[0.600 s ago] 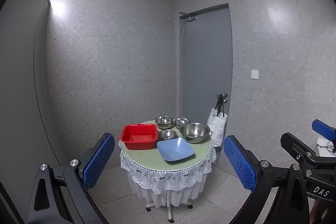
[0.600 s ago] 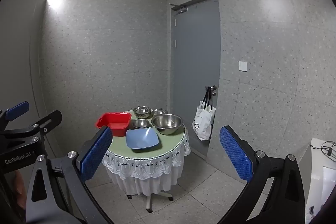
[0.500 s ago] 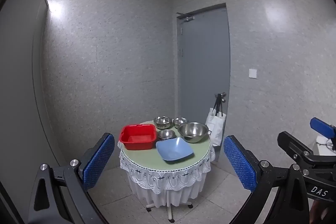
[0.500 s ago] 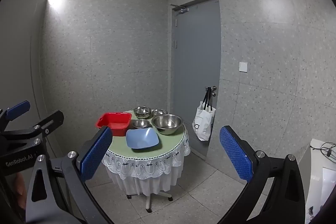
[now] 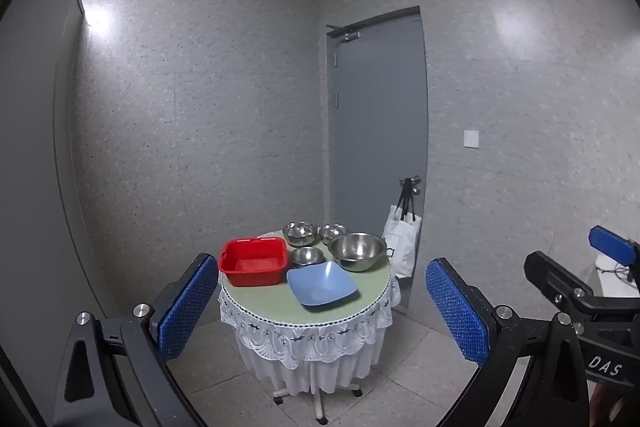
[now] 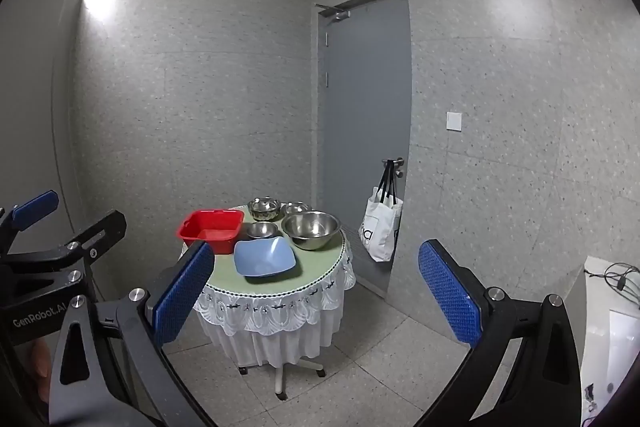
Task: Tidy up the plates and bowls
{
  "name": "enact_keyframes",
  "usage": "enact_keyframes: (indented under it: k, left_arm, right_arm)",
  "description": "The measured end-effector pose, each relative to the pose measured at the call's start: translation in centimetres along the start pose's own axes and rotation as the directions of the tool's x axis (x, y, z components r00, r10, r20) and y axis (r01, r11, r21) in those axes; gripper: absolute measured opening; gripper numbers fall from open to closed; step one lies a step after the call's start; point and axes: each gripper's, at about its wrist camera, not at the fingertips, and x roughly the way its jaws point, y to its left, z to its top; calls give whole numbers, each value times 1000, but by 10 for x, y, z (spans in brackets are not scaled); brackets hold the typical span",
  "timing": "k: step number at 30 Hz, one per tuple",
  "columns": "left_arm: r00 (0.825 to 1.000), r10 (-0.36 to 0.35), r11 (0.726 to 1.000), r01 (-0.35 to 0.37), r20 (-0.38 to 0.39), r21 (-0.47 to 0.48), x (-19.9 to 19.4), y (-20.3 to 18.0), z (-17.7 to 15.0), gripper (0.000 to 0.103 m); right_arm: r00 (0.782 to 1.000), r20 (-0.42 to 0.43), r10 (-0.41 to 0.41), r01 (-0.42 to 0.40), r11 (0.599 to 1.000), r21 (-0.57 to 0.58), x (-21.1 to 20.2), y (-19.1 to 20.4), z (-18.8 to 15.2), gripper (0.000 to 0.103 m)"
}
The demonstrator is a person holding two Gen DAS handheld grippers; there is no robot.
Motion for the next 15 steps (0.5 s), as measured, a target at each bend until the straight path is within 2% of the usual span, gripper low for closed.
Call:
enact_keyframes:
  k: [15]
  left_arm:
    - [1000, -22, 1000, 22, -15, 3, 0, 9, 5, 103]
  right_arm:
    - [1000, 3, -14, 14, 1000, -2, 1, 3, 1, 103]
